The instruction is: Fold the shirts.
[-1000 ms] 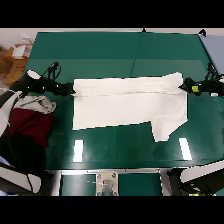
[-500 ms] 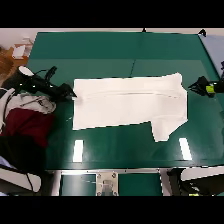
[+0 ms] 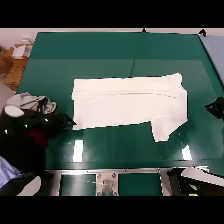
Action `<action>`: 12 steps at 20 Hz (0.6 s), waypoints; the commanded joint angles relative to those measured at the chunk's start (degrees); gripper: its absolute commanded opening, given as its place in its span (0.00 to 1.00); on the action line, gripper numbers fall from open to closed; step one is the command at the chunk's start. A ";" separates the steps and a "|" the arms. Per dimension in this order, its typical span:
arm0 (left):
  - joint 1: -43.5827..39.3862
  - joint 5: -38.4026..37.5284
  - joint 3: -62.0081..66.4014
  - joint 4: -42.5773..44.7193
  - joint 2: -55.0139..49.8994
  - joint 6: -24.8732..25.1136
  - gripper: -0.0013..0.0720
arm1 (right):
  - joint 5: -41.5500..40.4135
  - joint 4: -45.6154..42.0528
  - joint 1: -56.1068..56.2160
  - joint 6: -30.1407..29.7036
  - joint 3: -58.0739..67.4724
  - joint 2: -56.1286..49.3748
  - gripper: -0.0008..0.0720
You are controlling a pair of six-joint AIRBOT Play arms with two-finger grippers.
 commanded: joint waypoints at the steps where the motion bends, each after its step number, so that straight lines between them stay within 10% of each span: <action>1: -7.32 17.68 -14.75 -7.89 9.81 -5.38 0.92 | -4.28 3.74 -2.08 -0.24 -5.66 2.10 0.30; 7: -22.93 48.11 -16.85 -14.10 9.64 -15.10 0.80 | -7.23 4.04 3.06 -0.63 -6.82 2.10 0.30; 8: -23.91 50.93 -16.83 -14.29 9.25 -15.69 0.67 | -7.80 4.09 3.65 -0.61 -6.80 2.10 0.30; 12: -28.65 51.76 -14.47 -20.04 0.61 -15.65 0.67 | -9.81 4.98 4.85 -0.61 -6.80 2.10 0.30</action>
